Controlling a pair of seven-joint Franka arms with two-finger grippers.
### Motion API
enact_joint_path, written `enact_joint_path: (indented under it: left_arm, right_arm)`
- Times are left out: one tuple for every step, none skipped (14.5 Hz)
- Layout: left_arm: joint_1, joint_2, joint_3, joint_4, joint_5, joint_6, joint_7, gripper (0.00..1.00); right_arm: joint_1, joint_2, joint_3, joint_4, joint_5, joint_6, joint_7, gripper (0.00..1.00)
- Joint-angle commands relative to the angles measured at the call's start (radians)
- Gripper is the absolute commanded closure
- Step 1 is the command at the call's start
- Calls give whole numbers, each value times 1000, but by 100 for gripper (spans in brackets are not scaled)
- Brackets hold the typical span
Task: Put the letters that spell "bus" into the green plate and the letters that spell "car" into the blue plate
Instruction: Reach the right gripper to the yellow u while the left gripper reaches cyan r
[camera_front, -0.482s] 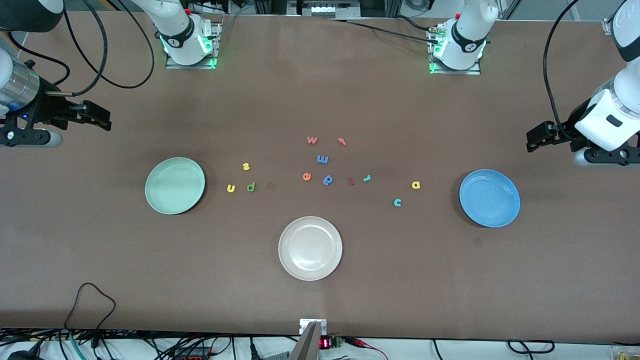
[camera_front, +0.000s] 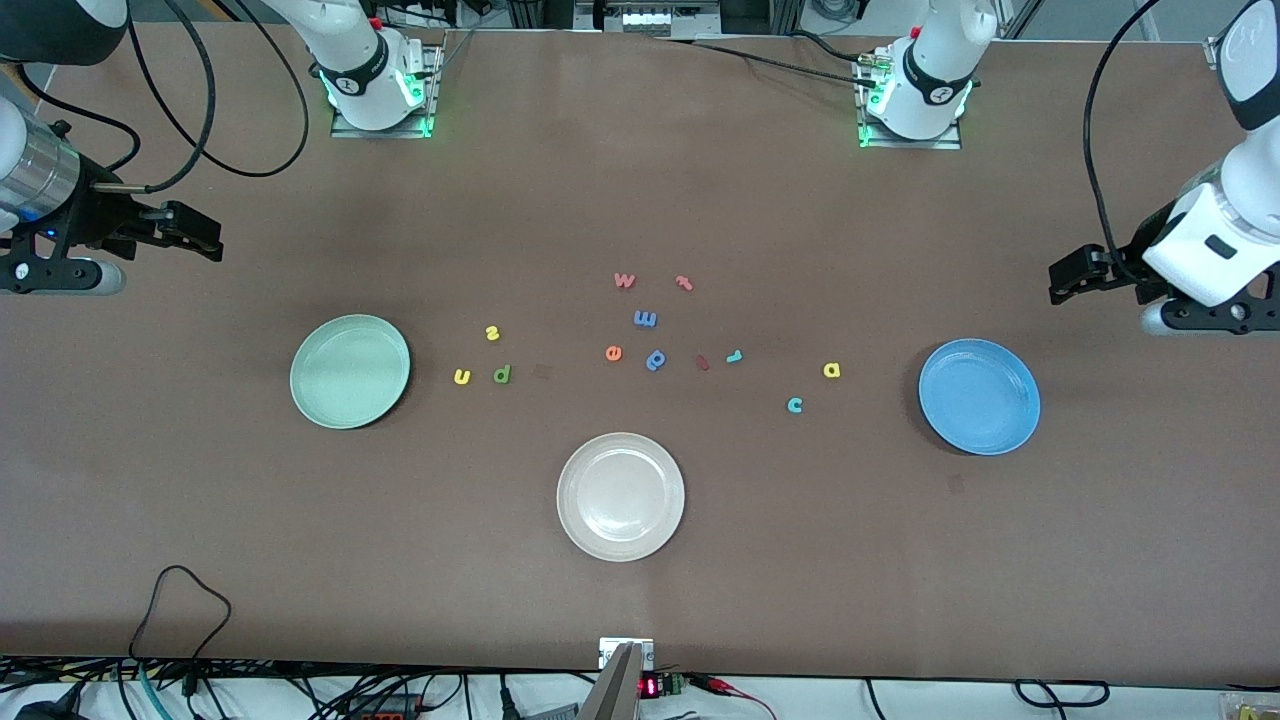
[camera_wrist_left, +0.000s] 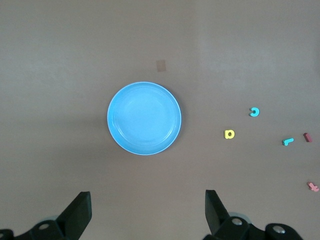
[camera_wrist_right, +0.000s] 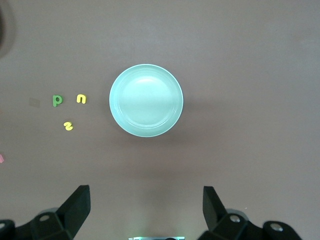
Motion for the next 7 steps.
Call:
enact_joint_path:
  left_arm:
    - [-23,102,-57,14,-52,6,12,0]
    - [-25,147,-86,13,-87,38,10,0]
    - [-25,193,-123,13,-89,84,6,0]
    - [-26,230,-155,13,-89,122,0,0]
    - [-28,270,-183,11,-87,159,-11,0]
    - [-47,309,-196,10,-83,182,-33,0]
    - [-86,348,-195,7,-80,217,-54,0]
  right_arm:
    - [15,20,6,2,-5,-10,4,0]
    - [27,45,6,2,-5,-10,-1,0]
    - [38,62,6,-1,-5,-11,-7,0]
    - [47,88,6,-12,-7,-13,2,0]
    - [50,116,6,-16,-2,-8,7,0]
    - [65,147,6,-30,-2,11,10,0]
    - [96,185,6,-47,-1,45,16,0]
